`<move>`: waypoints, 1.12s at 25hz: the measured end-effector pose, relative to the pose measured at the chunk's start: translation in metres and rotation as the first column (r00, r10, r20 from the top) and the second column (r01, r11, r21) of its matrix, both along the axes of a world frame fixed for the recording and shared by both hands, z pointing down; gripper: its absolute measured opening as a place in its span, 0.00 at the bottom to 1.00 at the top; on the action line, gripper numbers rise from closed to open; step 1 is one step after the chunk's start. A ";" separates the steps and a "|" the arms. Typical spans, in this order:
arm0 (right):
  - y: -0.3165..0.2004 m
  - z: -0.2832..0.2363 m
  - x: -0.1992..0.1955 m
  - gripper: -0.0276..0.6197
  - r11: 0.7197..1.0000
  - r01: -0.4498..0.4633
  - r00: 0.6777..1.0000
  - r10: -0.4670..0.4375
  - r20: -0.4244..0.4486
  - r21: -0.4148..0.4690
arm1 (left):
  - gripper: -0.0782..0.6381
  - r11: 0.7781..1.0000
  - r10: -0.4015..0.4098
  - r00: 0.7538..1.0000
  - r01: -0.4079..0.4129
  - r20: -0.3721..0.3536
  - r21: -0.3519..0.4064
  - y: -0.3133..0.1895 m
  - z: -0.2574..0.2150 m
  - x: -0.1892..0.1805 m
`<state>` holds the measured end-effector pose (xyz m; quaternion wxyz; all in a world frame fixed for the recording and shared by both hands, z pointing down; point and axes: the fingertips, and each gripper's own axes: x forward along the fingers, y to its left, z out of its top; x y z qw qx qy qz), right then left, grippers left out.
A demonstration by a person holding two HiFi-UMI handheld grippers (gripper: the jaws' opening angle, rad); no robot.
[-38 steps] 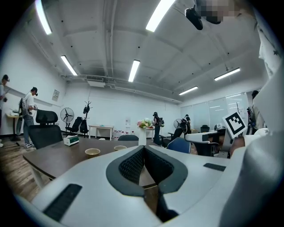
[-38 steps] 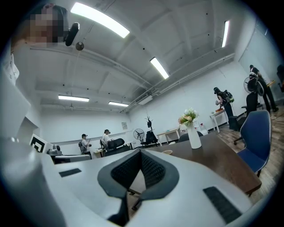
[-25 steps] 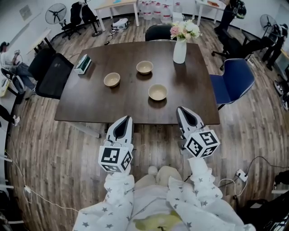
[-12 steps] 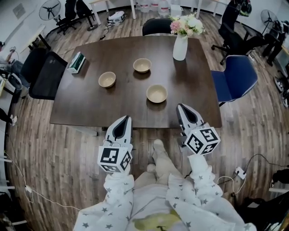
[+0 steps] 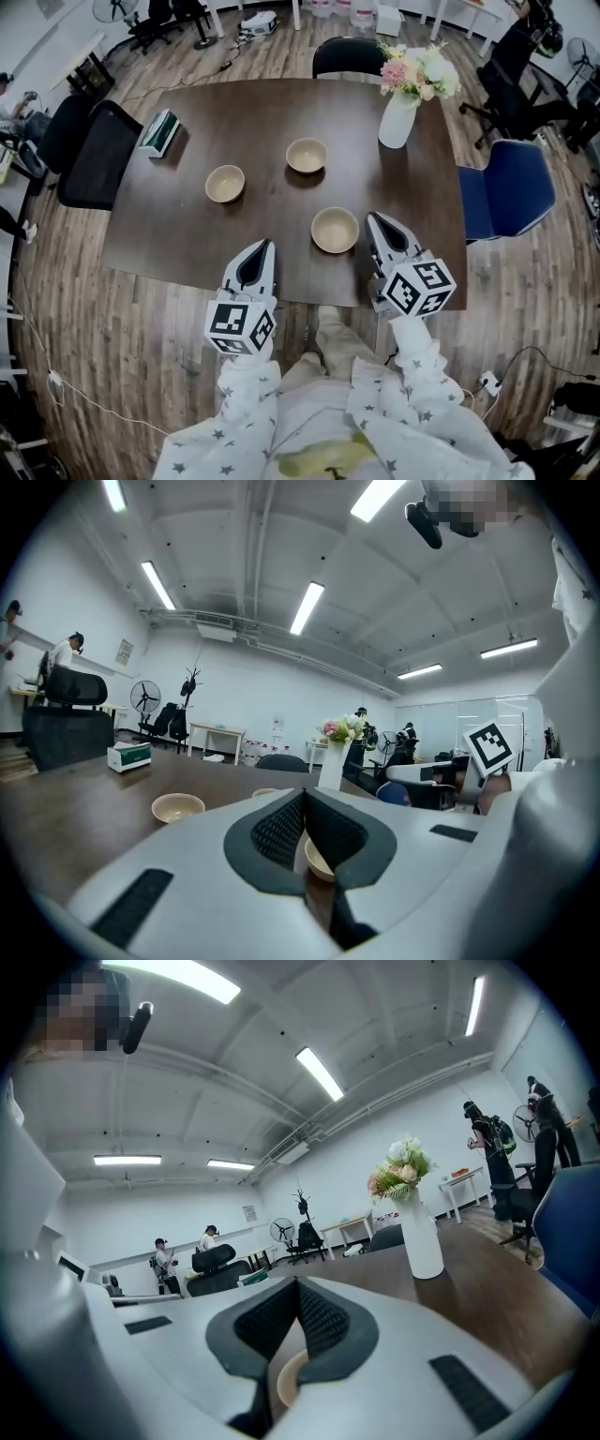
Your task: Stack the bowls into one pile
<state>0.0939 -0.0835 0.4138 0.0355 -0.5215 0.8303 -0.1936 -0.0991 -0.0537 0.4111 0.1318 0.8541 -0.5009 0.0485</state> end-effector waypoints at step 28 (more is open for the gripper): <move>-0.085 0.105 -0.007 0.08 0.905 0.207 0.971 -0.237 -0.035 -0.371 | 0.14 0.964 -0.003 1.000 0.007 0.018 -0.265 -0.079 0.082 0.032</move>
